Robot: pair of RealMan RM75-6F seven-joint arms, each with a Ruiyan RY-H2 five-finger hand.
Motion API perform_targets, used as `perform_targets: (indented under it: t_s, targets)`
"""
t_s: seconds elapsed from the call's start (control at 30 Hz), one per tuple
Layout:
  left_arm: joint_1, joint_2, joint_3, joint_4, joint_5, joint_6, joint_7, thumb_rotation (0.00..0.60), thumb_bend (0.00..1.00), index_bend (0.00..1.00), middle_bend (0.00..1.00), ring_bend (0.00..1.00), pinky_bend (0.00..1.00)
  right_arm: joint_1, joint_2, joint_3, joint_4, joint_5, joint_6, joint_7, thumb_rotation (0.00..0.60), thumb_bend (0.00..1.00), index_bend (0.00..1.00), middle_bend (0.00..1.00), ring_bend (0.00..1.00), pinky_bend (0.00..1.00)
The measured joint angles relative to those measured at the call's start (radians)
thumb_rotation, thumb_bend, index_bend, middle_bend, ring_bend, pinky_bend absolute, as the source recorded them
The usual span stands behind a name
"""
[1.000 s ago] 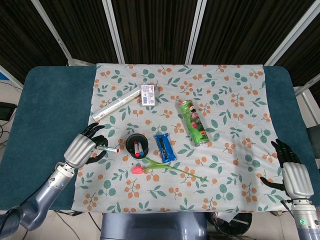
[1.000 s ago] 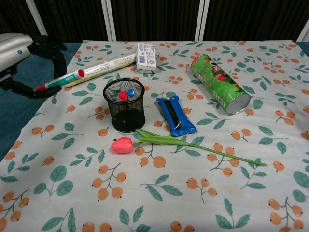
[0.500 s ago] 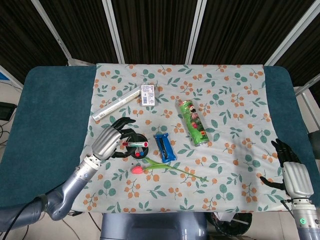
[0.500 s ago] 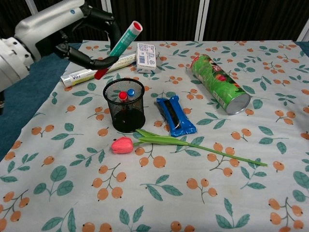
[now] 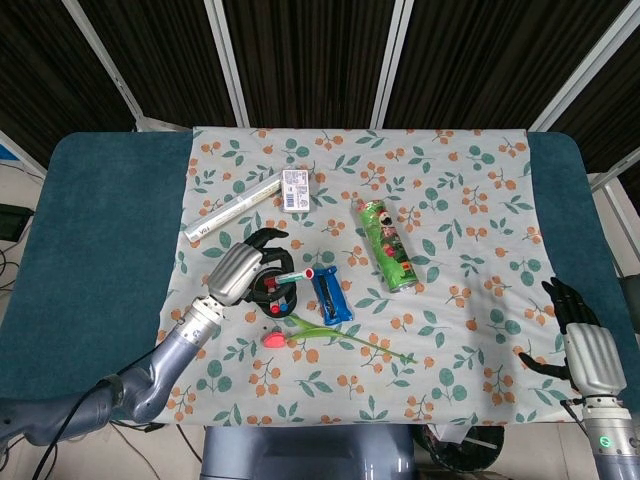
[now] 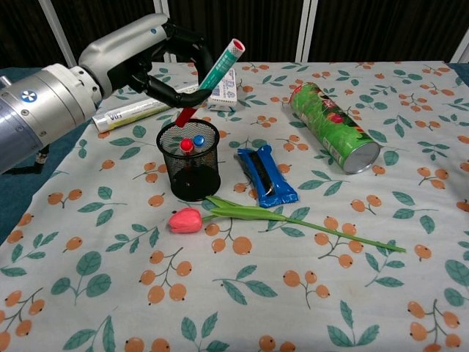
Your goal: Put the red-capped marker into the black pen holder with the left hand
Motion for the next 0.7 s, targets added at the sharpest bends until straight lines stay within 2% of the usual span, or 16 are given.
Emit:
perform_targets:
  t_s: [0.3,0.63,0.7]
  targets:
    - [-0.019,-0.05,0.012,0.088,-0.002,-0.013,-0.034,0.6,0.33,0.52,0.5,0.15,0.14,0.0,0.001,0.001,-0.005,0.006,-0.002,-0.001,0.6,0.18,0.0,0.0,0.0,0.18]
    - [-0.021,-0.088,0.048,0.18,0.013,-0.01,-0.108,0.6,0.32,0.45,0.4,0.13,0.14,-0.001,-0.002,0.003,-0.006,0.0,0.007,0.004,0.6,0.18,0.0,0.0,0.0,0.18]
    - [-0.016,-0.092,0.055,0.192,0.013,-0.007,-0.122,0.6,0.3,0.42,0.36,0.12,0.13,-0.002,-0.003,0.002,-0.005,-0.001,0.006,0.005,0.6,0.18,0.01,0.0,0.0,0.18]
